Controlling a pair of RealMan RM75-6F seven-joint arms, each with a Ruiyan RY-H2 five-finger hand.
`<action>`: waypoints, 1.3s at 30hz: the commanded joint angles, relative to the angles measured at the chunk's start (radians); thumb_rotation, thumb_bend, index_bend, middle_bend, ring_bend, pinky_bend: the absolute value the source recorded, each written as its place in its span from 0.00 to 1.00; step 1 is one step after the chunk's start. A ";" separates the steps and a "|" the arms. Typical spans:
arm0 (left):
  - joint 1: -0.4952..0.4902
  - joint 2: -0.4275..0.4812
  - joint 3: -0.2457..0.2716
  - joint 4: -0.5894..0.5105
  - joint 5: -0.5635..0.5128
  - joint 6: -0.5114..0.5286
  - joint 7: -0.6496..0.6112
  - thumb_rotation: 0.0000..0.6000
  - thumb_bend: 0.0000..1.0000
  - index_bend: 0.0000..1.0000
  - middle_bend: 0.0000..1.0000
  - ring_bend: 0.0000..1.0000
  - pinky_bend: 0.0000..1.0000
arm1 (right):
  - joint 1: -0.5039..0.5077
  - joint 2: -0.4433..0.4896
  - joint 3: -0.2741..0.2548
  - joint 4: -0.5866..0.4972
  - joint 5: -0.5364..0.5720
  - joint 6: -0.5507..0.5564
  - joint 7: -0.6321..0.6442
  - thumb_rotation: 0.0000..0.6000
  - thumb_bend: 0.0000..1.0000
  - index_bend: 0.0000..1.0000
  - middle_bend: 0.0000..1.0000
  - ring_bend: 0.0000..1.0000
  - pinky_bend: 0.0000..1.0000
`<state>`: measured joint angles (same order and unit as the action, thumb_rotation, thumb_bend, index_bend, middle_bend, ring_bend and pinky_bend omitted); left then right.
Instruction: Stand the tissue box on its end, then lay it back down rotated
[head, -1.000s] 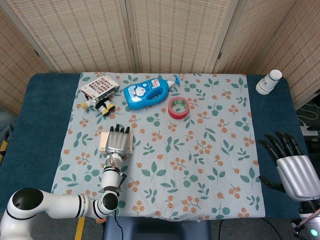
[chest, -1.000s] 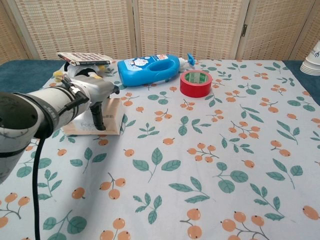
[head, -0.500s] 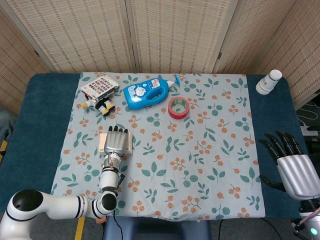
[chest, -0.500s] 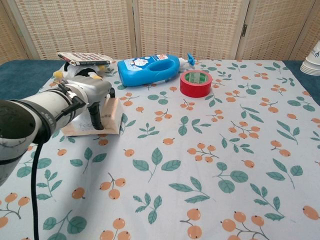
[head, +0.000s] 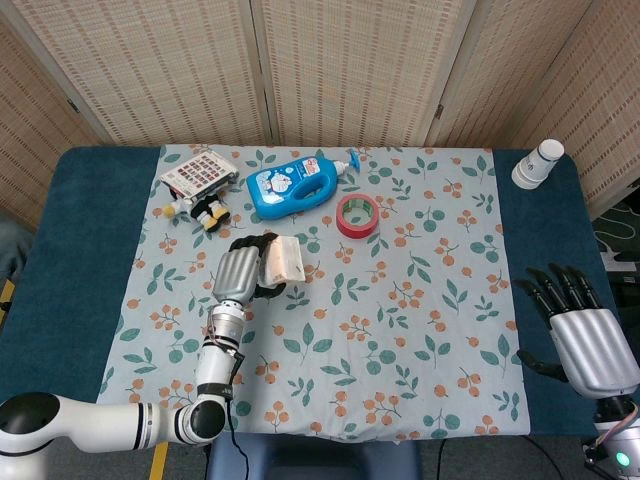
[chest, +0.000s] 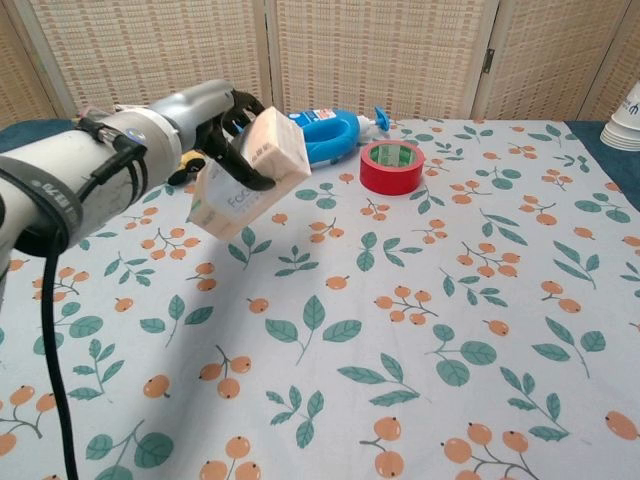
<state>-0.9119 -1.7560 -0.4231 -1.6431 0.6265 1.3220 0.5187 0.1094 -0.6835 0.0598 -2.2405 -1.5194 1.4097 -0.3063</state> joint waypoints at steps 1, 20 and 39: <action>0.161 -0.021 -0.004 0.042 0.262 0.026 -0.428 1.00 0.24 0.28 0.36 0.11 0.11 | 0.002 -0.002 0.000 0.001 0.003 -0.004 -0.004 1.00 0.11 0.17 0.11 0.00 0.07; 0.346 -0.113 0.055 0.331 0.421 -0.013 -0.916 1.00 0.23 0.24 0.31 0.08 0.10 | 0.023 -0.031 0.005 0.012 0.051 -0.032 -0.043 1.00 0.11 0.17 0.11 0.00 0.07; 0.382 -0.174 0.043 0.469 0.460 -0.085 -1.015 1.00 0.22 0.24 0.30 0.08 0.11 | 0.039 -0.049 0.009 0.020 0.085 -0.042 -0.067 1.00 0.11 0.17 0.11 0.00 0.07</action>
<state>-0.5330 -1.9218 -0.3848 -1.1877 1.0805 1.2454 -0.4870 0.1473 -0.7315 0.0692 -2.2212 -1.4359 1.3689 -0.3724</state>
